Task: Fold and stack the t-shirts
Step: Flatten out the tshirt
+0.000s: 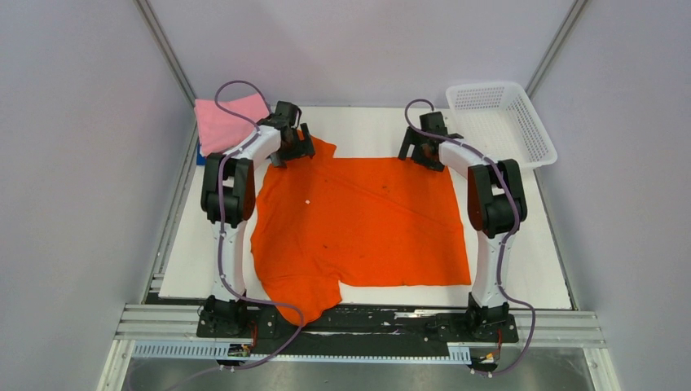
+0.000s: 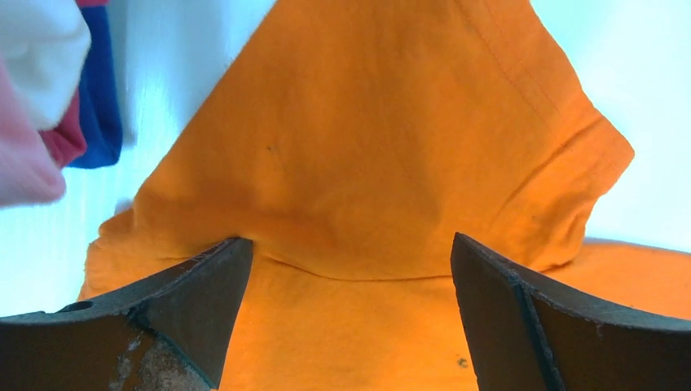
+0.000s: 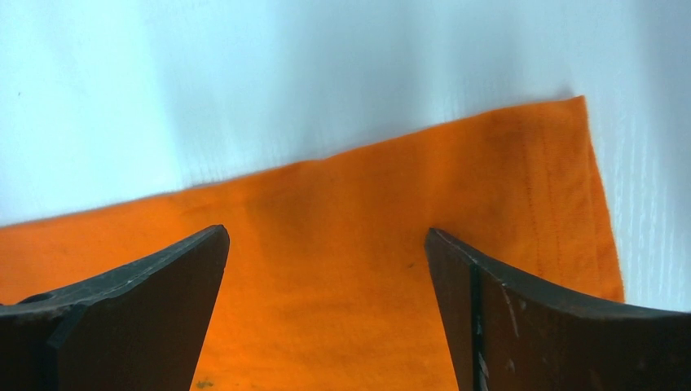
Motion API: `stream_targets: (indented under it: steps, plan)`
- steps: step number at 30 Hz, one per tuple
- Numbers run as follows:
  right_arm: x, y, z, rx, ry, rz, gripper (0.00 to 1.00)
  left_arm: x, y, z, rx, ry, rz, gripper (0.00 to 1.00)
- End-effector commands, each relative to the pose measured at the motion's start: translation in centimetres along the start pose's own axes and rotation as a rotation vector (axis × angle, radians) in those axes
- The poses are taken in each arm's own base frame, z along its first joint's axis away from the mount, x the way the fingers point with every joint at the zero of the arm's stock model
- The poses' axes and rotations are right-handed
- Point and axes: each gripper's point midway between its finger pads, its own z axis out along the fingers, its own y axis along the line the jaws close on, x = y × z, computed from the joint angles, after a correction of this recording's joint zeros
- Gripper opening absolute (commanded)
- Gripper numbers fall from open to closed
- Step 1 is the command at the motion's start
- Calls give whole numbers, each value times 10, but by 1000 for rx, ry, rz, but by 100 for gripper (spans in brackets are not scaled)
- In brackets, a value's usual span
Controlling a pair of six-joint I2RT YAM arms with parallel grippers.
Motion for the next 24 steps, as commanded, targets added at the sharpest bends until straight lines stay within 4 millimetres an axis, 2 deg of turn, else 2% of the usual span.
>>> stream_targets:
  steps: [1,8,9,10,13,14,16,18,20,24]
  plan:
    - [-16,-10,24,20,-25,37,100,15,19,26,-66,93,-5,100]
    - [-53,-12,46,37,-94,27,100,-18,24,48,-93,81,-13,100]
    - [-57,-11,49,41,-105,24,100,-16,26,57,-98,93,-12,100]
    - [-61,-11,52,48,-115,19,100,-27,23,56,-82,72,-19,100]
    - [-74,-13,57,70,-151,1,100,-35,18,69,-43,57,-16,100]
    - [-80,-15,58,87,-169,-2,100,-46,14,68,-24,30,-17,100]
    - [-91,-14,57,90,-194,-17,100,-55,9,71,6,0,4,100]
    - [-103,-6,52,60,-213,-42,100,-65,2,70,39,-34,22,100]
    - [-115,4,41,27,-238,-69,100,-77,-4,60,59,-69,32,100]
    - [-132,21,13,-30,-279,-125,100,-98,-22,23,121,-133,61,100]
